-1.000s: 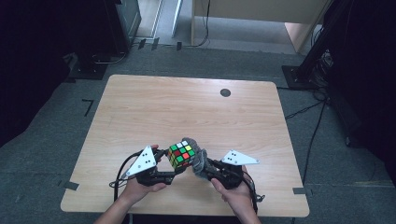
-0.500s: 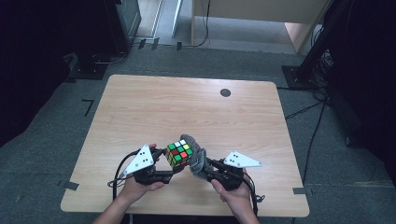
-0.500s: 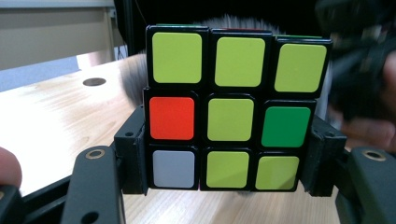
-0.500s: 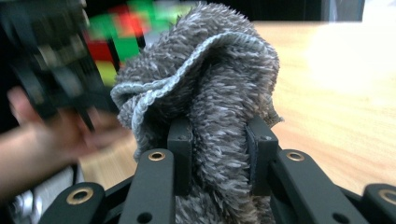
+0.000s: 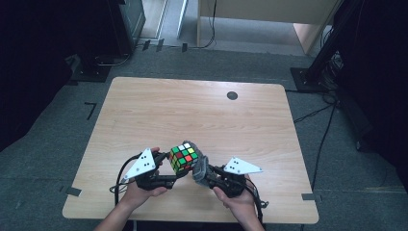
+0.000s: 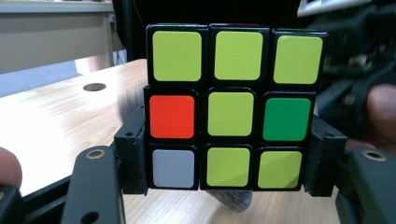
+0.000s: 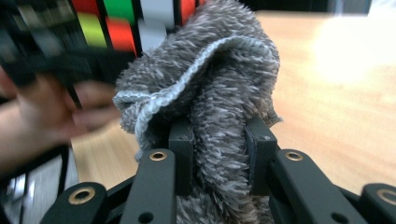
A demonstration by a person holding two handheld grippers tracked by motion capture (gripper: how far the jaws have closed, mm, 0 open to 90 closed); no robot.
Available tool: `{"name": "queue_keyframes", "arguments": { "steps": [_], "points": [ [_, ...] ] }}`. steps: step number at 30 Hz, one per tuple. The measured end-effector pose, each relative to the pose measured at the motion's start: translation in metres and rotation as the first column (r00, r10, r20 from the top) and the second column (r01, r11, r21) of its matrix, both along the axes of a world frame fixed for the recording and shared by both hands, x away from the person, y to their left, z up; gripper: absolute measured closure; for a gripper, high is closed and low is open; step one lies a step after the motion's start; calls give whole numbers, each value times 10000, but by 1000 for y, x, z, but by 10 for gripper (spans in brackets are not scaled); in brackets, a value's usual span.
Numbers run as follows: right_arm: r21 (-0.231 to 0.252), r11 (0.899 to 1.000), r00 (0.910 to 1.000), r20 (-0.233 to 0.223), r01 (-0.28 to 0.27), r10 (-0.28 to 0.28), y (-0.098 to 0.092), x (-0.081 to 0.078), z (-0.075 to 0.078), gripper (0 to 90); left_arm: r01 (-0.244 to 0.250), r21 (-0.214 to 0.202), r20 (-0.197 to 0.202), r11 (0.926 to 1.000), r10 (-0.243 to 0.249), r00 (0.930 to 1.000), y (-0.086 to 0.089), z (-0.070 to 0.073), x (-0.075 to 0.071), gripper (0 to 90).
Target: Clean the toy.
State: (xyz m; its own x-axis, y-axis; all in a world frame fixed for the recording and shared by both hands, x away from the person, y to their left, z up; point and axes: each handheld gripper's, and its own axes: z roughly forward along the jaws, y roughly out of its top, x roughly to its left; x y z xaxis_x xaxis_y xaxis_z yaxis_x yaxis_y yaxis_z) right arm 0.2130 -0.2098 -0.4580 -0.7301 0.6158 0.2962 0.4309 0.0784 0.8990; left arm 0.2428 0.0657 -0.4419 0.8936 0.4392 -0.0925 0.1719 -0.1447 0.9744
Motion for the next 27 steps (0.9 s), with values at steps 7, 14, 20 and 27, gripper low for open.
{"name": "queue_keyframes", "arguments": {
  "steps": [7,14,20,27],
  "points": [
    [813,9885,9892,629,1273,-1326,-20,-2,14,700,-93,407,133,9991,87,9999,-3,-3,-1,342],
    [-28,9998,9987,465,215,-214,-4,-4,7,711,14,623,278,9981,-32,9996,-6,-3,-3,339],
    [-1141,9933,9991,411,174,-128,-1,-3,3,709,-64,336,164,9994,59,9998,-1,0,0,342],
    [534,9973,9897,1316,496,-562,-12,-7,11,712,779,486,163,9958,-787,9968,-9,-1,-6,342]
  ]
}}
